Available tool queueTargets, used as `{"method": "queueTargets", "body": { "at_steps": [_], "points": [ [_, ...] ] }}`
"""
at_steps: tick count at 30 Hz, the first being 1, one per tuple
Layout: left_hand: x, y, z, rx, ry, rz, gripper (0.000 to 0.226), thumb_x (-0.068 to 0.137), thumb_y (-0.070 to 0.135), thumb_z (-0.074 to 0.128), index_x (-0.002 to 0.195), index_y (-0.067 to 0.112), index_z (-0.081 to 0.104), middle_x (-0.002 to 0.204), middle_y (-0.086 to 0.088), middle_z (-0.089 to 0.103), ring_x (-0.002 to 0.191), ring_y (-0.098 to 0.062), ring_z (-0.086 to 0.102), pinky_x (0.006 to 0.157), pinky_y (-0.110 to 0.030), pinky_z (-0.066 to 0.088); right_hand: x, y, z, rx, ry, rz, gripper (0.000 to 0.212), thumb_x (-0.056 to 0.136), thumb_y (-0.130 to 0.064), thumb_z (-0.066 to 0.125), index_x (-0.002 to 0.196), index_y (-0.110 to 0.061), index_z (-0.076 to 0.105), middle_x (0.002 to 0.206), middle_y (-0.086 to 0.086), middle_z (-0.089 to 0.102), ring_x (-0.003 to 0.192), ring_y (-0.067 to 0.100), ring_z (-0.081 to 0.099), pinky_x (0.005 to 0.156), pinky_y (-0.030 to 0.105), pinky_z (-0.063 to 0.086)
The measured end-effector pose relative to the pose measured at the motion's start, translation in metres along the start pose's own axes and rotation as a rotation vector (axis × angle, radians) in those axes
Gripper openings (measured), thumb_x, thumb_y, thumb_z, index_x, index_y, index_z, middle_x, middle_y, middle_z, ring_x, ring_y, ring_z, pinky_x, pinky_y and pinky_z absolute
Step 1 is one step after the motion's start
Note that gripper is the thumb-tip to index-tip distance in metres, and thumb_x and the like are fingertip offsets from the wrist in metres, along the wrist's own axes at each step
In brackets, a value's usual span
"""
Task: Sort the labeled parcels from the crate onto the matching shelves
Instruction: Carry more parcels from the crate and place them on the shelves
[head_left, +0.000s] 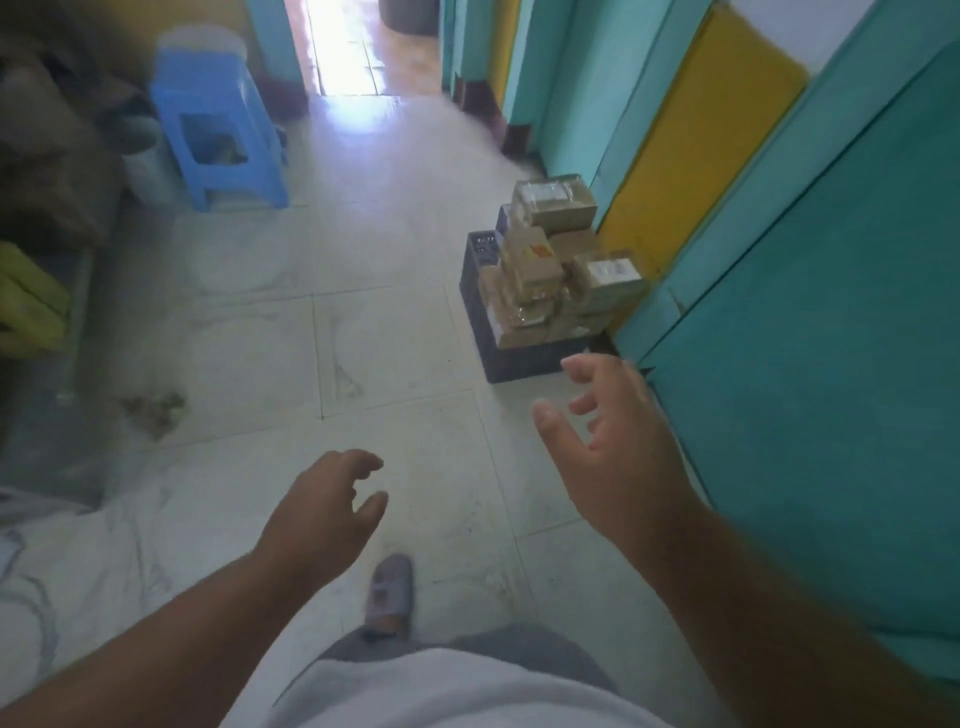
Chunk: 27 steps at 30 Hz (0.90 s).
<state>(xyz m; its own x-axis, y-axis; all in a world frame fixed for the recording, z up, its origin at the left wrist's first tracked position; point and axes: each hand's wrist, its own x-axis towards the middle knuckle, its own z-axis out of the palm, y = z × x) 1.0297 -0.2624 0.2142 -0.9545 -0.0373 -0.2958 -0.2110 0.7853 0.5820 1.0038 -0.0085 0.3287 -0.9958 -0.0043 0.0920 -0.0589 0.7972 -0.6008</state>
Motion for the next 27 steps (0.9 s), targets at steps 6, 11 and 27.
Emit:
{"method": "queueTargets", "body": {
  "at_steps": [6,11,27],
  "points": [
    [0.142,0.069,-0.031,0.072,-0.099,0.172,0.035,0.093,0.032,0.065,0.126,0.028,0.058,0.117,0.008,0.060,0.092,-0.008,0.060,0.079,-0.025,0.048,0.093,0.029,-0.025,-0.027,0.179,0.177,0.045,0.088,-0.039,0.062,0.127,-0.019,0.055,0.110,-0.005,0.052,0.086,0.004,0.050,0.064,0.006,0.031],
    [0.267,0.132,-0.018,0.110,-0.156,0.272,0.035,0.095,0.034,0.062,0.130,0.029,0.056,0.121,0.007,0.058,0.095,-0.009,0.059,0.081,-0.024,0.051,0.198,0.069,-0.035,-0.058,0.266,0.204,0.045,0.088,-0.038,0.064,0.125,-0.014,0.056,0.103,-0.005,0.051,0.084,0.008,0.051,0.062,0.006,0.031],
    [0.601,0.229,-0.053,0.192,-0.352,0.357,0.031,0.096,0.034,0.061,0.126,0.035,0.056,0.120,0.013,0.057,0.097,-0.006,0.059,0.077,-0.019,0.048,0.524,0.126,0.007,-0.071,0.248,0.337,0.048,0.091,-0.042,0.061,0.130,-0.016,0.051,0.114,-0.002,0.055,0.093,0.010,0.055,0.066,0.013,0.046]
  ]
}}
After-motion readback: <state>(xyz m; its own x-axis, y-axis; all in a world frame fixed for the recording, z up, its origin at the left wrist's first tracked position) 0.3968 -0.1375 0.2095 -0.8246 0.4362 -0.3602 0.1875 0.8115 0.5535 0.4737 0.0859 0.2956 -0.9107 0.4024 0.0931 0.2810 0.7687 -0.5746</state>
